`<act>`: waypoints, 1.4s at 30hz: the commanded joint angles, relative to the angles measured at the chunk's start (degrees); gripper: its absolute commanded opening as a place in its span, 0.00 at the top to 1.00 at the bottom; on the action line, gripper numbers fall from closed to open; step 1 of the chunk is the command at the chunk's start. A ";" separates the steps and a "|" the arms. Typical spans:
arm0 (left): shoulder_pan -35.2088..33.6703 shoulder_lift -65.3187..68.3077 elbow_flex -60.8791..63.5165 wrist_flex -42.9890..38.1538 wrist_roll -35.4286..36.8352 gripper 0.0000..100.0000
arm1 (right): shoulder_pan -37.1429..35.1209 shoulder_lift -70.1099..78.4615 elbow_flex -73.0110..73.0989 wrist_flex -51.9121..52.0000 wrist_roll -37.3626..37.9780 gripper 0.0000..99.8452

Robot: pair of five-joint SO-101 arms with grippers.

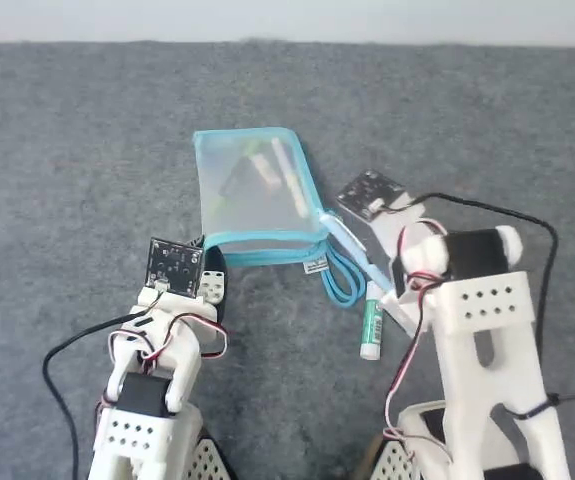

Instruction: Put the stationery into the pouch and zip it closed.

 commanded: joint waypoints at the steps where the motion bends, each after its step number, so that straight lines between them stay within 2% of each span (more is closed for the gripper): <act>1: -0.70 -0.97 -3.12 -1.05 -0.09 0.99 | -3.03 -2.51 -3.43 2.51 -1.32 0.99; 9: -0.53 -0.97 -3.12 -1.14 -0.09 0.99 | -4.18 -1.54 -14.86 2.51 -5.19 0.99; 18: -0.70 -0.97 -3.12 -1.14 -0.09 0.99 | -4.53 16.13 -25.41 2.68 -14.51 0.99; 24: -0.44 -0.97 -3.30 -1.14 -0.09 0.99 | -16.22 18.86 -23.82 2.68 -17.14 0.99; 28: -0.62 -0.97 -3.30 -1.23 -0.09 0.99 | -23.08 18.86 -20.75 2.68 -15.91 0.99; 31: -1.32 -0.97 -3.03 -2.99 0.09 0.99 | -23.08 17.10 -19.16 2.42 -14.51 0.99; 33: -4.66 -0.97 -3.65 -4.13 0.97 0.99 | -22.02 14.64 -17.41 2.33 -14.33 0.99; 37: -13.10 -0.62 -5.23 -5.98 8.09 0.99 | -21.32 8.92 -12.66 2.07 -10.64 0.99; 42: -11.43 -0.53 -5.05 -5.80 7.21 0.99 | -21.32 5.85 -9.49 2.33 -10.02 0.99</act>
